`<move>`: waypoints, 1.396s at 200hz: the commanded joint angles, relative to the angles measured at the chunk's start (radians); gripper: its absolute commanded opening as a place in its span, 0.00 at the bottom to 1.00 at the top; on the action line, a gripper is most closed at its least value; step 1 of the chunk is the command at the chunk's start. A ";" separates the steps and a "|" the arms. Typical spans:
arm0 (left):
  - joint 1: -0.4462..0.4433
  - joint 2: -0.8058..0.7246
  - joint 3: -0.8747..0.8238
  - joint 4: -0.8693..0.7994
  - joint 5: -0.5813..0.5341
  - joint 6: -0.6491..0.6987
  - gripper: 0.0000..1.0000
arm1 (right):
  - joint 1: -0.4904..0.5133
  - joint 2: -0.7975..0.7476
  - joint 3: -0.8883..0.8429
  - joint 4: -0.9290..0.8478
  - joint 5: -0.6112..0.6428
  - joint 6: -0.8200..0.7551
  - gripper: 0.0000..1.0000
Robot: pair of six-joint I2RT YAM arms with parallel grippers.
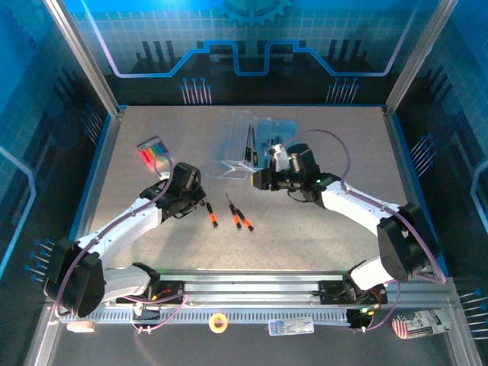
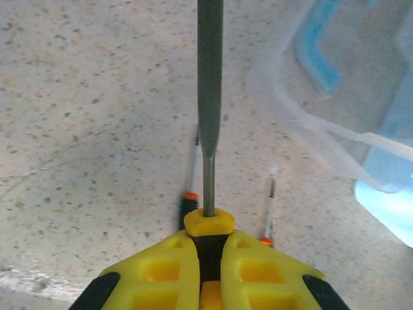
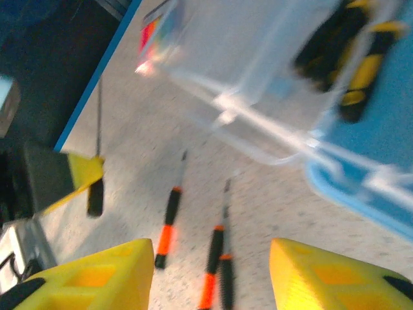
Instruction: Pack the tool kit
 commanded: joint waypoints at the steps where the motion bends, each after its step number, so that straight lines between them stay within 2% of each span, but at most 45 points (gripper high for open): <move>1: -0.022 -0.016 0.039 0.037 0.076 0.023 0.05 | 0.107 -0.007 0.056 -0.041 -0.033 -0.035 0.54; 26: -0.042 0.008 0.053 0.106 0.164 0.003 0.05 | 0.189 0.041 0.074 -0.003 -0.061 -0.009 0.58; 49: -0.054 0.024 0.052 0.160 0.227 -0.021 0.04 | 0.208 0.100 0.092 0.034 -0.079 0.029 0.59; 85: -0.063 0.019 0.047 0.176 0.271 -0.037 0.05 | 0.209 0.171 0.130 0.035 -0.064 0.047 0.59; 138: -0.066 -0.018 0.012 0.185 0.274 -0.044 0.05 | 0.200 0.227 0.164 0.049 -0.071 0.071 0.54; 173: -0.067 -0.024 -0.007 0.197 0.273 -0.050 0.05 | 0.194 0.253 0.179 0.067 -0.079 0.095 0.42; 204: -0.068 -0.017 -0.020 0.217 0.283 -0.058 0.05 | 0.191 0.253 0.165 0.100 -0.086 0.118 0.23; 223: -0.069 -0.009 -0.026 0.226 0.284 -0.062 0.07 | 0.190 0.244 0.150 0.124 -0.088 0.127 0.17; 260: -0.069 -0.012 -0.023 0.220 0.272 -0.054 0.19 | 0.191 0.231 0.136 0.120 -0.073 0.127 0.14; 279: -0.066 -0.028 -0.009 0.201 0.248 -0.037 0.31 | 0.191 0.230 0.131 0.111 -0.068 0.124 0.14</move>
